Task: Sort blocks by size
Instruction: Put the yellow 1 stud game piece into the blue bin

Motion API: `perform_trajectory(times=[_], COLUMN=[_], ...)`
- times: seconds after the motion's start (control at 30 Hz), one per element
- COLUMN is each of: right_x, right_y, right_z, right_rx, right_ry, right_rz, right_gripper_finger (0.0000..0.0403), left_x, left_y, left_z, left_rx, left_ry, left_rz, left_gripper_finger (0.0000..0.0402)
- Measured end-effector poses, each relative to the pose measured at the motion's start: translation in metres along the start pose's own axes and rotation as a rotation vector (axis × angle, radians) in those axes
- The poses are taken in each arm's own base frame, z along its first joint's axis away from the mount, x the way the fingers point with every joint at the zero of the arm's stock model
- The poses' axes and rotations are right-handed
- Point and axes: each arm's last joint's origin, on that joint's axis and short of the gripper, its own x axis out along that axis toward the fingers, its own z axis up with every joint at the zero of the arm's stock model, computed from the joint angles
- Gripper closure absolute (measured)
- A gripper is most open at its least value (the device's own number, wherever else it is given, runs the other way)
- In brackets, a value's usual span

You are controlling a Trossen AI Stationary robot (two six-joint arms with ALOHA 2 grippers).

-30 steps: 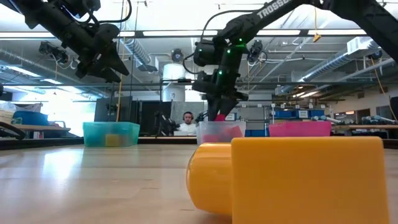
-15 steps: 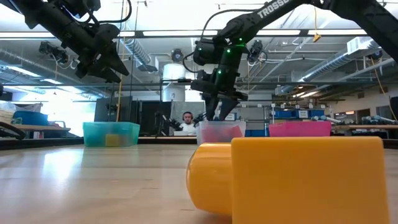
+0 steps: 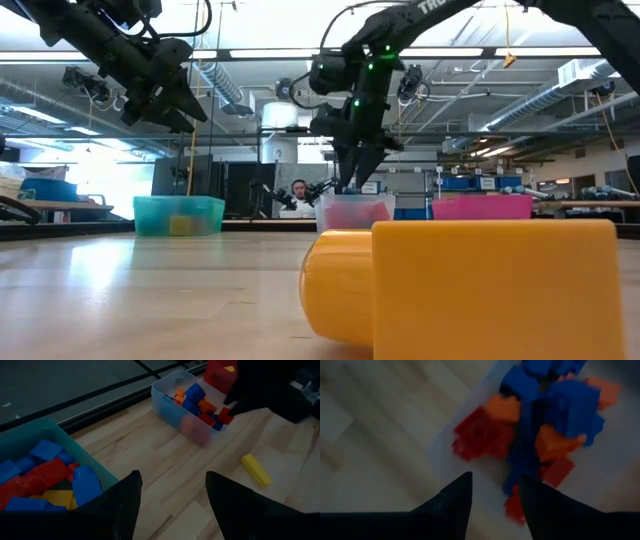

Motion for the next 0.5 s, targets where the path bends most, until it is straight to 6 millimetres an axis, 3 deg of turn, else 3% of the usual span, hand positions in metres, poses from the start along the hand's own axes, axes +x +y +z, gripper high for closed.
perform_trajectory(times=[0.3,0.5], right_x=[-0.04,-0.075], right_y=[0.039,0.047], right_z=[-0.031,-0.06], right_rx=[-0.087,-0.135], right_ry=[-0.016,-0.062], right_rz=[0.017,0.039], right_gripper_finger=[0.0243,0.0262], left_x=[0.0,0.0], left_y=[0.0,-0.002], left_z=[0.0,0.004], left_rx=[0.0,0.047], left_ry=[-0.005,-0.043], left_rz=[0.009,-0.008], left_gripper_finger=[0.0172,0.0172])
